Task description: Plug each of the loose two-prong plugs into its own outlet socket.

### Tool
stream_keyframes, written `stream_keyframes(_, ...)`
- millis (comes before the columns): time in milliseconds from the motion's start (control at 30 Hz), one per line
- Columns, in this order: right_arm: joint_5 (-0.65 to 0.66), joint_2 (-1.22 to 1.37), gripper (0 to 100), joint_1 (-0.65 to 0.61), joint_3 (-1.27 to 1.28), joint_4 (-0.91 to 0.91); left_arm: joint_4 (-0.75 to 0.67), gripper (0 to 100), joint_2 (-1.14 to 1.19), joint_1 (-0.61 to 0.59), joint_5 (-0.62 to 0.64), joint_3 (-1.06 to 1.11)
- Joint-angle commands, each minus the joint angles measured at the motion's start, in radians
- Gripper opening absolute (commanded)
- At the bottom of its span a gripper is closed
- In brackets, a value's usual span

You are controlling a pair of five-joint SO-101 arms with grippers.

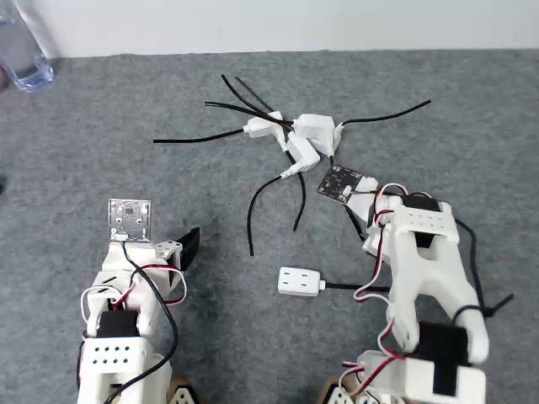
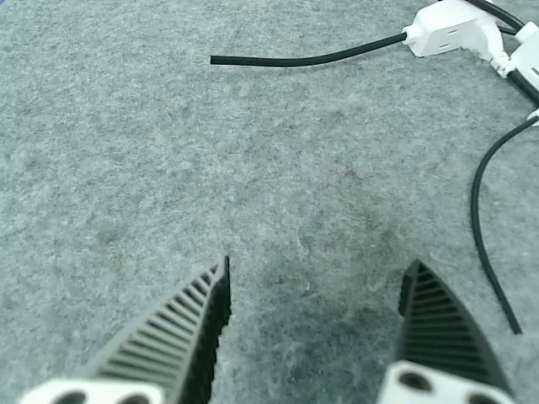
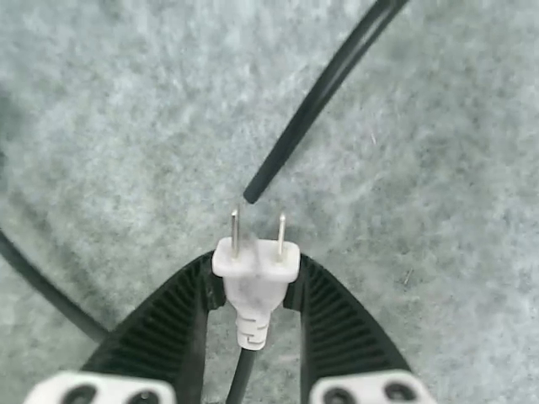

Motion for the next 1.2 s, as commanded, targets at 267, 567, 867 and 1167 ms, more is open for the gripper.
stream_keyframes(267,-0.009,-0.073,0.9,-0.010,0.043,-0.008,-0.018,30,-0.009,-0.003,-0.006,-0.007)
stream_keyframes(567,-0.201,-0.242,0.9,-0.007,0.038,-0.008,-0.025,30,-0.011,0.029,-0.008,-0.016)
stream_keyframes(867,-0.311,-0.585,0.8,-0.099,0.041,0.183,-0.091,30,-0.011,0.049,-0.008,-0.048)
stream_keyframes(1167,-0.173,-0.670,0.8,-0.320,-0.135,0.532,-0.107,30,-0.011,0.057,-0.005,-0.047)
